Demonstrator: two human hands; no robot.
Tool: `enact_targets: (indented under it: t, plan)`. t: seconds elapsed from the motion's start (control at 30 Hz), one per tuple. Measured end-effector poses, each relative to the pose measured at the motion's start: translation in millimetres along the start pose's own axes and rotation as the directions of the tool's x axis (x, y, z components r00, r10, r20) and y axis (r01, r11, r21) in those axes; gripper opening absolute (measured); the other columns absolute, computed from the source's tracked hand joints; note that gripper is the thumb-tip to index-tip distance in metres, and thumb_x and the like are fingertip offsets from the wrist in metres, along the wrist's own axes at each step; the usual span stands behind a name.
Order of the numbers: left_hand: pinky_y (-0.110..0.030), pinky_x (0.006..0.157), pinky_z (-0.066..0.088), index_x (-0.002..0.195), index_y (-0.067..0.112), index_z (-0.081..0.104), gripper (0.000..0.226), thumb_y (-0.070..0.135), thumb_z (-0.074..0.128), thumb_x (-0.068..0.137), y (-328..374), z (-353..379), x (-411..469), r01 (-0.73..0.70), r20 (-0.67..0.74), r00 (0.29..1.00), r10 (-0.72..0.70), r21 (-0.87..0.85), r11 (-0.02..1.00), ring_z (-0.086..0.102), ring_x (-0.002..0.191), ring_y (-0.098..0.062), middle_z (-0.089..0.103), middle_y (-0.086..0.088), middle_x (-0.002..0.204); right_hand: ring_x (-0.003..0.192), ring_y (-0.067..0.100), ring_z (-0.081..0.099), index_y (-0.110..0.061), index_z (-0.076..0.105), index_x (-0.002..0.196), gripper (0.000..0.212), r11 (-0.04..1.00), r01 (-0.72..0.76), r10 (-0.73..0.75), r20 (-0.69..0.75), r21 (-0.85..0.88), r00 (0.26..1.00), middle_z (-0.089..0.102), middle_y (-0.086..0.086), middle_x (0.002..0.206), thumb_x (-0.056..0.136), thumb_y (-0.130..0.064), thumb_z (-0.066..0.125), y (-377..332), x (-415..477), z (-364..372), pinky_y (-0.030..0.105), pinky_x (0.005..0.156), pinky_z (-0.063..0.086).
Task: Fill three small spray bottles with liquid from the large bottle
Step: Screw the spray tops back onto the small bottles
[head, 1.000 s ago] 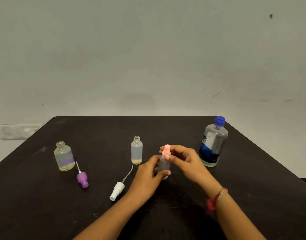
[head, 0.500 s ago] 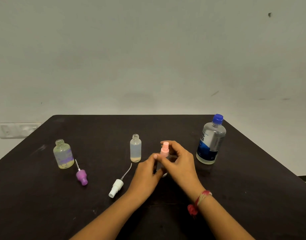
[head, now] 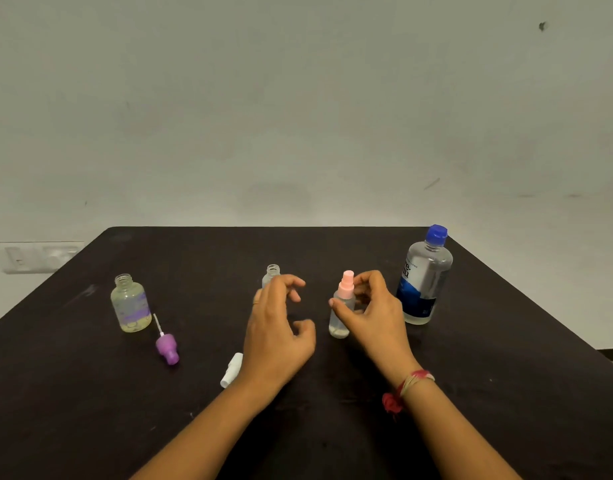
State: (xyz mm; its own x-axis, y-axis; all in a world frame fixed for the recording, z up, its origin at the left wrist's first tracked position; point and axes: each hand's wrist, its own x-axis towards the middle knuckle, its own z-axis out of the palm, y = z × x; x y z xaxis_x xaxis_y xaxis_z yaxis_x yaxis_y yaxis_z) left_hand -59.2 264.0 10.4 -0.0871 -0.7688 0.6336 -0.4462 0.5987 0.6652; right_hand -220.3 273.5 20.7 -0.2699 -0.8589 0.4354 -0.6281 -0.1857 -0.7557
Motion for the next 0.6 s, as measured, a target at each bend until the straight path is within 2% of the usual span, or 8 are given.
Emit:
enact_targets:
  t: [0.1, 0.2, 0.3, 0.37, 0.5, 0.6]
  plan:
    - [-0.014, 0.071, 0.037, 0.1, 0.024, 0.046, 0.049, -0.006, 0.066, 0.067, -1.1, -7.9, 6.5, -0.015, -0.134, 0.991, 0.014, -0.011, 1.0, 0.046, 0.09, -0.004, 0.048, 0.008, 0.088, 0.086, 0.001, 0.055, -0.029, 0.043, 0.104, 0.039, 1.0, 0.02, -0.02, -0.042, -0.014, 0.999, 0.051, -0.015, 0.097, 0.079, -0.027, 0.074, 5.3, 2.7, -1.0, 0.015, 0.074, 0.047]
    - [-0.017, 0.074, 0.037, 0.1, 0.021, 0.047, 0.042, 0.0, 0.068, 0.07, -6.2, -14.4, 12.3, 0.039, -0.184, 0.982, -0.047, -0.049, 0.998, 0.045, 0.089, -0.005, 0.049, 0.006, 0.092, 0.089, 0.001, 0.054, -0.032, 0.045, 0.105, 0.039, 1.0, 0.02, -0.02, -0.102, -0.002, 0.995, 0.047, -0.012, 0.102, 0.079, -0.023, 0.074, 11.7, 6.7, -0.4, 0.017, 0.076, 0.048]
    - [-0.018, 0.077, 0.038, 0.101, 0.023, 0.046, 0.034, 0.02, 0.062, 0.071, -11.1, -18.8, 14.7, 0.072, -0.206, 0.975, -0.089, -0.088, 0.994, 0.046, 0.09, -0.007, 0.048, 0.016, 0.093, 0.09, 0.005, 0.055, -0.03, 0.049, 0.109, 0.038, 1.0, 0.008, -0.01, -0.137, -0.01, 0.991, 0.049, -0.009, 0.103, 0.08, -0.023, 0.073, 15.0, 8.4, -0.9, 0.018, 0.081, 0.048]
    - [-0.019, 0.079, 0.038, 0.102, 0.025, 0.047, 0.033, 0.025, 0.06, 0.072, -16.3, -18.6, 16.2, 0.088, -0.209, 0.972, -0.108, -0.103, 0.991, 0.047, 0.093, -0.01, 0.048, 0.02, 0.096, 0.094, 0.007, 0.055, -0.024, 0.052, 0.116, 0.04, 0.999, 0.002, -0.01, -0.148, -0.055, 0.989, 0.05, -0.009, 0.105, 0.082, -0.024, 0.072, 17.9, 10.2, -1.3, 0.02, 0.084, 0.049]
    - [-0.029, 0.085, 0.042, 0.105, 0.024, 0.049, 0.033, 0.02, 0.068, 0.079, -24.9, -16.8, 18.6, 0.111, -0.186, 0.974, -0.13, -0.106, 0.988, 0.05, 0.1, -0.013, 0.048, 0.021, 0.098, 0.099, 0.008, 0.055, -0.02, 0.052, 0.123, 0.042, 0.997, -0.005, -0.008, -0.172, -0.073, 0.985, 0.053, -0.005, 0.112, 0.085, -0.024, 0.069, 21.9, 13.2, 0.3, 0.024, 0.088, 0.051]
    - [-0.028, 0.085, 0.04, 0.106, 0.025, 0.049, 0.034, 0.015, 0.069, 0.08, -27.2, -16.3, 19.7, 0.134, -0.174, 0.973, -0.153, -0.116, 0.984, 0.049, 0.105, -0.013, 0.048, 0.023, 0.1, 0.103, 0.009, 0.055, -0.02, 0.051, 0.125, 0.045, 0.997, -0.004, -0.011, -0.178, -0.082, 0.984, 0.053, -0.004, 0.117, 0.085, -0.025, 0.069, 22.4, 12.8, 0.9, 0.019, 0.087, 0.049]
